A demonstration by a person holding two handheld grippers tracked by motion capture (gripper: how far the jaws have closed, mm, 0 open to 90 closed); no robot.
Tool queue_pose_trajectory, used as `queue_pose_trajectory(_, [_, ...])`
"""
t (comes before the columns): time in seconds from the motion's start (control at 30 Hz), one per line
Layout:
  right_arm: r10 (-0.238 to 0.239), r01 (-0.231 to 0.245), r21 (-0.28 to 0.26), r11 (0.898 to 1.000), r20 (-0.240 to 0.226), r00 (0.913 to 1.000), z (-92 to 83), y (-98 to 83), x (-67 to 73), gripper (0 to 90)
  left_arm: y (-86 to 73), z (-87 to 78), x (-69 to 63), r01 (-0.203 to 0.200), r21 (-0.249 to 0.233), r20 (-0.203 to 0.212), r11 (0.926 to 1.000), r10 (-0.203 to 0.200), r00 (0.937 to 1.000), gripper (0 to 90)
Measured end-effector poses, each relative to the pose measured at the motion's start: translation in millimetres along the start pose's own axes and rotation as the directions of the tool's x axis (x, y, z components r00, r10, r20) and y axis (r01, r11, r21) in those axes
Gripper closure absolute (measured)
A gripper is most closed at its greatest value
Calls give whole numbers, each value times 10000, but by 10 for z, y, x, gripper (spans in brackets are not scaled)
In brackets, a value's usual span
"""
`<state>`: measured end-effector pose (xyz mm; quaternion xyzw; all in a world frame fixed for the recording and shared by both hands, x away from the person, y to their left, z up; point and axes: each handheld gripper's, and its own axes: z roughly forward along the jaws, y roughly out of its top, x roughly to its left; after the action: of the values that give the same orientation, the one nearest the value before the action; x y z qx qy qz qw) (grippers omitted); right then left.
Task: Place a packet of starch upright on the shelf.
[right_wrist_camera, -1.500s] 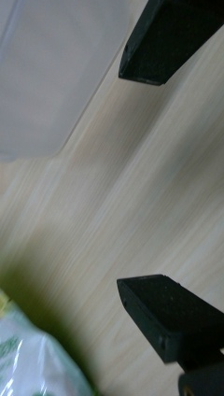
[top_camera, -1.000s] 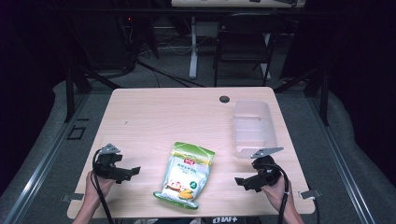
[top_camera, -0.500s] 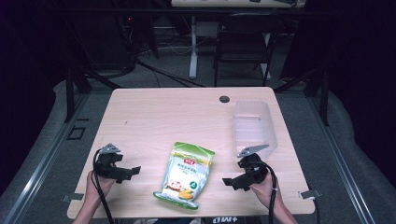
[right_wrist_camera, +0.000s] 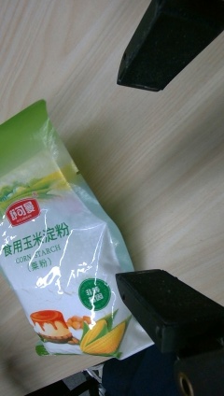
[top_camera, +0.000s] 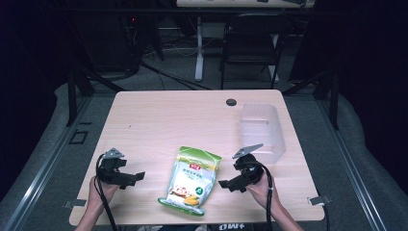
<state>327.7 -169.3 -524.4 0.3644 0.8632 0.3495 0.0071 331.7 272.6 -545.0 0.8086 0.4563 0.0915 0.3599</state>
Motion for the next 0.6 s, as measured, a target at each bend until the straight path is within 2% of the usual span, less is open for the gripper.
queue_pose_trajectory(0.03, [-47, 48, 138, 9999, -41, 10000, 33, 35, 2, 51, -2, 0, -1, -12, 30, 0, 10000, 12, 10000, 7])
queue_pose_trajectory(0.23, [-92, 94, 204, 9997, -109, 9999, 135, 132, -15, 49, -5, -8, 7, -48, -4, 15, 10000, 48, 10000, 6])
queue_pose_trajectory(0.6, [60, -38, 511, 9987, -420, 9991, 322, 225, -72, 42, -3, -6, 4, -54, 12, 30, 10000, 54, 10000, 6])
